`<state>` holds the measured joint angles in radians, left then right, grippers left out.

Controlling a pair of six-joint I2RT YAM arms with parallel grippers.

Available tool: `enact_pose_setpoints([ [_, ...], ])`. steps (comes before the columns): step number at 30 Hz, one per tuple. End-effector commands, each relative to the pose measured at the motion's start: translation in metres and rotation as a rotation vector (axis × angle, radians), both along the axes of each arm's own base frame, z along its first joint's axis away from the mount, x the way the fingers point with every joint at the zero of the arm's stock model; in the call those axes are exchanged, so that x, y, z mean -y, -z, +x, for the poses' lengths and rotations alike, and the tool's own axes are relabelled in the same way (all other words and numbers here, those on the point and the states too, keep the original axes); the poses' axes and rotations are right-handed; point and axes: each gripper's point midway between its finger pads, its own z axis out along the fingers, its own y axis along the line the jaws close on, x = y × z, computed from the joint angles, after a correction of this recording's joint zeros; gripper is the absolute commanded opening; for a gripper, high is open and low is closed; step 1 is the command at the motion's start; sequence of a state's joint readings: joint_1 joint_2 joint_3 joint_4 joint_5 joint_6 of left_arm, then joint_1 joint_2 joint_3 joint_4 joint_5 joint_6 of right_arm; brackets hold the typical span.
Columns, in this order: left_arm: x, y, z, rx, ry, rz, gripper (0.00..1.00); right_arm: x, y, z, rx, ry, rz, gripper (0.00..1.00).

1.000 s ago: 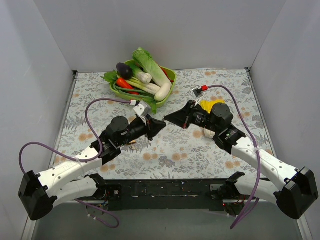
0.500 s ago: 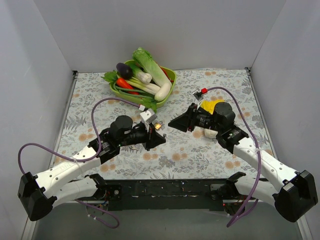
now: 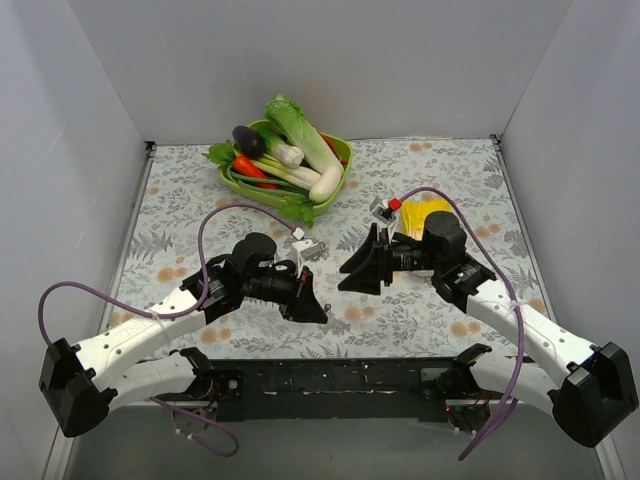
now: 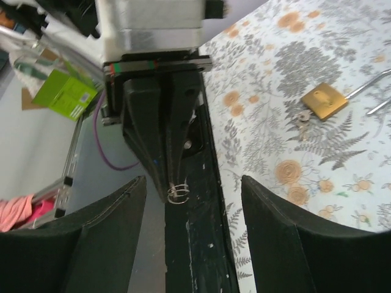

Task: Unlock with the key

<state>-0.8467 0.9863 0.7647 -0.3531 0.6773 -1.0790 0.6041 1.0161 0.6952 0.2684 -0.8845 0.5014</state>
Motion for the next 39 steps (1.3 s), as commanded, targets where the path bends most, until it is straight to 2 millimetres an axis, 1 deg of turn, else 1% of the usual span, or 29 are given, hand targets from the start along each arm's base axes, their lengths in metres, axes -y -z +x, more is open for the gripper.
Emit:
enact_pose_setpoints([
  [1, -0.002, -0.008, -0.016, -0.08, 0.077, 0.022, 0.0, -0.005, 0.004, -0.034, 0.086, -0.128, 0.012, 0.7],
  [2, -0.002, -0.005, -0.017, -0.095, 0.08, 0.039, 0.0, -0.006, 0.012, -0.038, 0.073, -0.132, 0.003, 0.71],
  [4, -0.002, -0.006, -0.019, -0.102, 0.097, 0.041, 0.0, -0.011, 0.016, -0.044, 0.079, -0.141, 0.007, 0.7],
  [6, -0.004, -0.003, -0.021, -0.122, 0.107, 0.065, 0.0, -0.015, 0.024, -0.052, 0.065, -0.161, -0.004, 0.7],
  [9, -0.004, -0.004, -0.024, -0.134, 0.128, 0.075, 0.0, -0.02, 0.033, -0.055, 0.052, -0.163, -0.005, 0.68],
  [10, -0.003, -0.006, -0.023, -0.13, 0.131, 0.072, 0.0, -0.022, 0.03, -0.055, 0.063, -0.168, 0.011, 0.68],
  [12, -0.004, -0.007, -0.024, -0.133, 0.136, 0.074, 0.0, -0.024, 0.035, -0.057, 0.051, -0.178, 0.013, 0.66],
  [19, -0.004, -0.009, -0.027, -0.14, 0.155, 0.078, 0.0, -0.027, 0.034, -0.056, 0.05, -0.179, 0.031, 0.59],
  [23, -0.005, -0.008, -0.025, -0.131, 0.151, 0.087, 0.0, -0.028, 0.033, -0.058, 0.046, -0.191, 0.036, 0.47],
  [26, -0.005, -0.007, -0.024, -0.123, 0.15, 0.09, 0.0, -0.029, 0.033, -0.06, 0.042, -0.2, 0.036, 0.41],
  [35, -0.005, -0.007, -0.021, -0.105, 0.139, 0.09, 0.0, -0.03, 0.033, -0.067, 0.031, -0.235, 0.04, 0.36],
  [39, -0.005, -0.008, -0.02, -0.092, 0.134, 0.088, 0.0, -0.031, 0.037, -0.069, 0.017, -0.248, 0.033, 0.34],
])
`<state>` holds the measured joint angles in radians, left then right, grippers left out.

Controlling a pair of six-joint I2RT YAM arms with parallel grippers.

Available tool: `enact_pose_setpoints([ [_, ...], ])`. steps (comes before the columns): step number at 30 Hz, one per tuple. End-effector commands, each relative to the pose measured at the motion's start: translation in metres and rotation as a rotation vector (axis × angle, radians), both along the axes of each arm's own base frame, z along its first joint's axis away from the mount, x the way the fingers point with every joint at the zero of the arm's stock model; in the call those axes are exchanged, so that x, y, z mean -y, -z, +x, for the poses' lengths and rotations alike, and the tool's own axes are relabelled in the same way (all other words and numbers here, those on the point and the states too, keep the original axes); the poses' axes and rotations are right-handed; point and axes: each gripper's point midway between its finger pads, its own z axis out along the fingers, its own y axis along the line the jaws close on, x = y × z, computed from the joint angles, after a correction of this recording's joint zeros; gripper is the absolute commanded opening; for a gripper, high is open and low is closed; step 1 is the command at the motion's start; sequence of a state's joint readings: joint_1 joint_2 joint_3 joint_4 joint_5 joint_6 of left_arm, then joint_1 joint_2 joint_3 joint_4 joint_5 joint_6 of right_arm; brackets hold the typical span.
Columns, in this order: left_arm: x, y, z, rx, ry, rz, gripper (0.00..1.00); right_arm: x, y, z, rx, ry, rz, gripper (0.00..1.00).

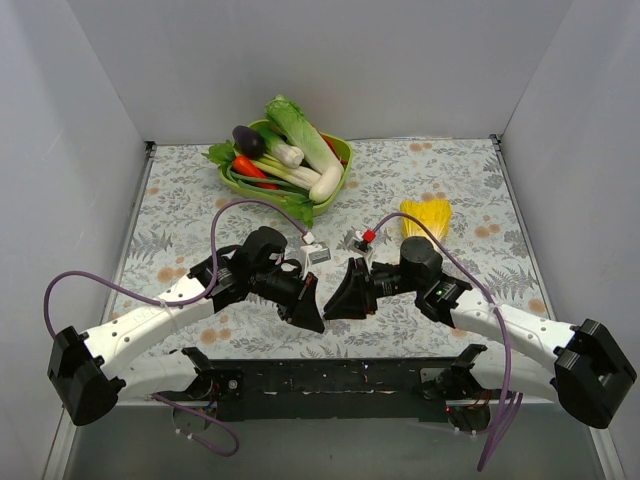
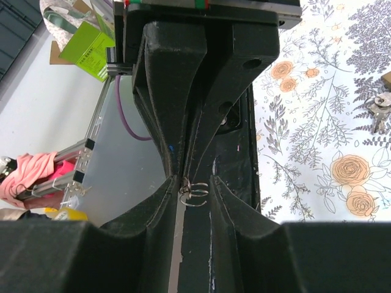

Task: Unlock with the key

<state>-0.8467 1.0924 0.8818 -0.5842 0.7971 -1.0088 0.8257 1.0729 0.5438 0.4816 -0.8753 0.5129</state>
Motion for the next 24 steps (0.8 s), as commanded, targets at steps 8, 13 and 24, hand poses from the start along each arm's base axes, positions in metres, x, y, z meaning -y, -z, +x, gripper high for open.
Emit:
enact_pose_setpoints([
  [8, 0.001, -0.015, 0.002, 0.052, 0.005, -0.034, 0.0, -0.003, -0.004, -0.007, 0.015, -0.035, 0.029, 0.06],
  [13, 0.001, -0.016, 0.003, 0.061, -0.002, -0.037, 0.0, -0.003, -0.006, -0.006, 0.019, -0.022, 0.041, 0.01],
  [24, 0.0, -0.015, 0.014, 0.11, -0.06, -0.029, 0.17, -0.002, -0.006, -0.003, 0.021, 0.018, 0.057, 0.01],
])
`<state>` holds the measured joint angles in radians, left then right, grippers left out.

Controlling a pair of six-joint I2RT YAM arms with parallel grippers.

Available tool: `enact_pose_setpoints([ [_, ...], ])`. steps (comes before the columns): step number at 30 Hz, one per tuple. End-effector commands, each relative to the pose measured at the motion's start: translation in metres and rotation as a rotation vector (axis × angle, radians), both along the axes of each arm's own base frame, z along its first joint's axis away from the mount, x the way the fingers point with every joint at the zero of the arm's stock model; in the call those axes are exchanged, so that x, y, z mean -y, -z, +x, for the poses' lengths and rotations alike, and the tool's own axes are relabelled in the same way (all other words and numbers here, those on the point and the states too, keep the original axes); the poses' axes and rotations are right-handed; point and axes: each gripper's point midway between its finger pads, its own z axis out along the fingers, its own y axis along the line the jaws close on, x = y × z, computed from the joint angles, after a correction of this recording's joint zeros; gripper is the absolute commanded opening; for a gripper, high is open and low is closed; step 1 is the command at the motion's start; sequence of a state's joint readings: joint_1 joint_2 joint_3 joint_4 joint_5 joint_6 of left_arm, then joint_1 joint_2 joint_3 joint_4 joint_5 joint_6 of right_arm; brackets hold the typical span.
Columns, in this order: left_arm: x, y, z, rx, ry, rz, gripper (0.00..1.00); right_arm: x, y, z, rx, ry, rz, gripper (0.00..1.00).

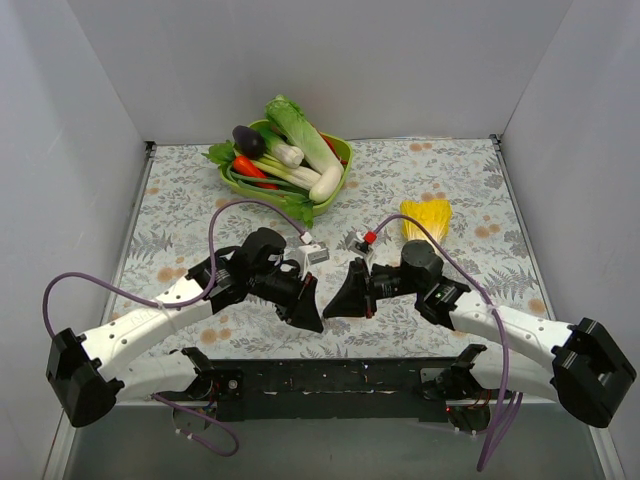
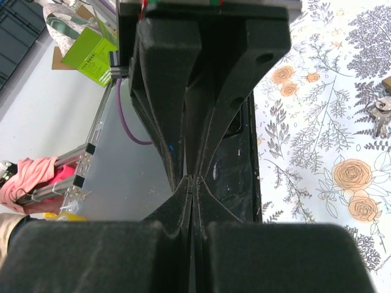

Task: Unlock with the key

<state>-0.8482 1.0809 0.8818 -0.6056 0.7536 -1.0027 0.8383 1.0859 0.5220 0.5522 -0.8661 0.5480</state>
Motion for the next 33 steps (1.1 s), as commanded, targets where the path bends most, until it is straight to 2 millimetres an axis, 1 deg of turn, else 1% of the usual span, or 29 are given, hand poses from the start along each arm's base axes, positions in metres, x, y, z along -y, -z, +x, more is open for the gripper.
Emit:
enact_pose_setpoints([
  [1, 0.003, -0.02, 0.011, 0.1, -0.038, -0.061, 0.21, 0.001, -0.008, 0.0, 0.034, 0.029, 0.044, 0.01],
  [2, 0.003, -0.02, 0.012, 0.104, -0.05, -0.063, 0.37, 0.002, -0.01, 0.001, 0.041, 0.042, 0.052, 0.01],
  [3, 0.004, -0.022, 0.015, 0.119, -0.064, -0.073, 0.48, 0.001, -0.011, 0.005, 0.045, 0.068, 0.057, 0.01],
  [4, 0.003, -0.024, 0.015, 0.129, -0.074, -0.081, 0.56, 0.001, -0.009, 0.007, 0.043, 0.085, 0.055, 0.01],
  [5, 0.002, -0.022, 0.015, 0.129, -0.08, -0.081, 0.63, 0.002, -0.011, 0.009, 0.05, 0.1, 0.064, 0.01],
  [6, 0.001, -0.024, 0.017, 0.141, -0.093, -0.087, 0.75, 0.002, -0.013, 0.013, 0.054, 0.13, 0.068, 0.01],
  [7, 0.0, -0.023, 0.018, 0.143, -0.103, -0.085, 0.81, 0.002, -0.012, 0.014, 0.054, 0.14, 0.071, 0.01],
  [9, -0.002, -0.022, 0.021, 0.163, -0.135, -0.087, 0.87, 0.003, -0.019, 0.019, 0.064, 0.181, 0.104, 0.01],
  [10, -0.002, -0.022, 0.023, 0.158, -0.158, -0.091, 0.87, 0.004, -0.02, 0.02, 0.066, 0.195, 0.114, 0.01],
  [11, -0.003, -0.027, 0.025, 0.171, -0.181, -0.112, 0.87, 0.005, -0.024, 0.021, 0.06, 0.208, 0.13, 0.01],
  [13, -0.001, -0.03, 0.034, 0.179, -0.262, -0.16, 0.85, 0.006, -0.034, 0.025, 0.073, 0.242, 0.174, 0.01],
  [14, -0.001, -0.034, 0.037, 0.187, -0.293, -0.188, 0.84, 0.007, -0.034, 0.025, 0.073, 0.249, 0.186, 0.01],
  [15, 0.0, -0.055, 0.041, 0.23, -0.332, -0.279, 0.84, 0.007, -0.037, 0.028, 0.058, 0.267, 0.2, 0.01],
  [16, -0.003, -0.05, 0.05, 0.238, -0.396, -0.29, 0.82, 0.008, -0.046, 0.027, 0.077, 0.27, 0.248, 0.01],
  [17, -0.004, -0.057, 0.054, 0.22, -0.455, -0.328, 0.82, 0.009, -0.05, 0.028, 0.08, 0.279, 0.268, 0.01],
  [18, -0.006, -0.075, 0.057, 0.246, -0.491, -0.405, 0.81, 0.01, -0.05, 0.03, 0.073, 0.295, 0.282, 0.01],
  [19, -0.008, -0.071, 0.06, 0.239, -0.523, -0.417, 0.8, 0.01, -0.056, 0.03, 0.086, 0.299, 0.306, 0.01],
  [20, -0.01, -0.075, 0.065, 0.217, -0.571, -0.443, 0.79, 0.011, -0.059, 0.032, 0.09, 0.31, 0.316, 0.01],
  [21, -0.009, -0.086, 0.066, 0.228, -0.582, -0.495, 0.78, 0.011, -0.063, 0.034, 0.096, 0.319, 0.328, 0.01],
  [25, -0.009, -0.094, 0.071, 0.208, -0.622, -0.564, 0.7, 0.012, -0.075, 0.036, 0.111, 0.335, 0.377, 0.01],
  [30, -0.002, -0.082, 0.072, 0.176, -0.609, -0.526, 0.65, 0.014, -0.092, 0.038, 0.12, 0.35, 0.438, 0.01],
  [32, -0.003, -0.083, 0.072, 0.178, -0.609, -0.536, 0.63, 0.015, -0.093, 0.038, 0.11, 0.352, 0.45, 0.01],
  [33, -0.003, -0.086, 0.072, 0.184, -0.609, -0.548, 0.61, 0.016, -0.096, 0.038, 0.11, 0.356, 0.461, 0.01],
])
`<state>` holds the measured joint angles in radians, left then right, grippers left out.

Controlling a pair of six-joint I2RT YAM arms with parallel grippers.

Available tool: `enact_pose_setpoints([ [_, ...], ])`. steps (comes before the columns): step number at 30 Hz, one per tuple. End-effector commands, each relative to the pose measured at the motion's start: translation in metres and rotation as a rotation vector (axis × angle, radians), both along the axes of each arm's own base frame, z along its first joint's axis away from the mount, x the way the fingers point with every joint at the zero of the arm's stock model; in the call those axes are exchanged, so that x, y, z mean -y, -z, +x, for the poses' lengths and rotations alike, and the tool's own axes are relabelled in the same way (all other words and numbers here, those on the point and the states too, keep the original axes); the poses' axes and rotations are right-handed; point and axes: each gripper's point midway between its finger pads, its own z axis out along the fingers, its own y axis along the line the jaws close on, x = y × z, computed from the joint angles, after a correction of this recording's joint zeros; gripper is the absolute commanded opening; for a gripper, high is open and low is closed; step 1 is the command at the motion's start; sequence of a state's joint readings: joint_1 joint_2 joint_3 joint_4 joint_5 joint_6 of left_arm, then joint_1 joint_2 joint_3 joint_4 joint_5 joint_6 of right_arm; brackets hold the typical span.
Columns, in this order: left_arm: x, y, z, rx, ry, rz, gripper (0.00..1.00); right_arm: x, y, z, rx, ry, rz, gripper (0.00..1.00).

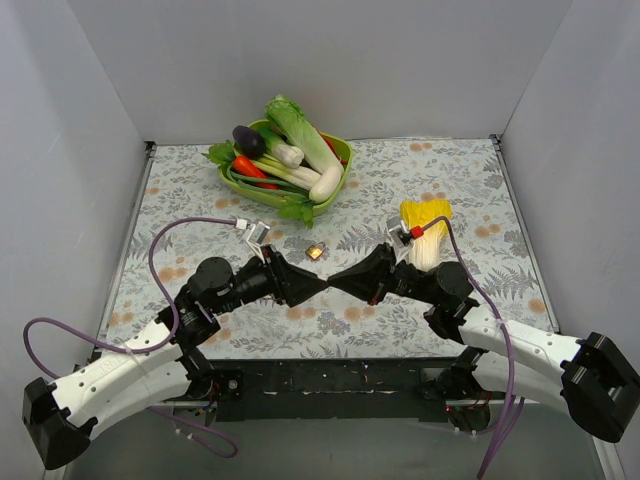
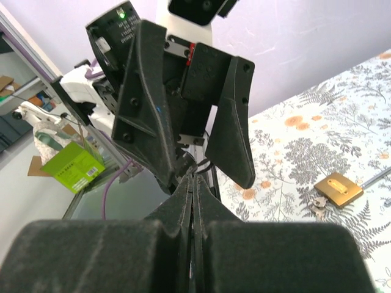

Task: Unlock with the key

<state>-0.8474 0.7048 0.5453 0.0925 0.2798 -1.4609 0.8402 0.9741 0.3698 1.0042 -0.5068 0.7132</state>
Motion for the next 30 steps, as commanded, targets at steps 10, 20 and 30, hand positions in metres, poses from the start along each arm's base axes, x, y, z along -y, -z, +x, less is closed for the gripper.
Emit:
enact_pose_setpoints([
  [10, 0.002, -0.013, -0.008, 0.01, 0.036, -0.115, 0.53, 0.011, -0.036, 0.004, 0.035, 0.061, 0.162, 0.01],
  [20, 0.002, -0.02, -0.01, 0.023, 0.044, -0.157, 0.4, 0.011, -0.034, 0.006, 0.005, 0.065, 0.166, 0.01],
  [30, 0.003, -0.027, -0.009, 0.041, 0.048, -0.182, 0.29, 0.01, -0.029, 0.008, -0.011, 0.07, 0.159, 0.01],
])
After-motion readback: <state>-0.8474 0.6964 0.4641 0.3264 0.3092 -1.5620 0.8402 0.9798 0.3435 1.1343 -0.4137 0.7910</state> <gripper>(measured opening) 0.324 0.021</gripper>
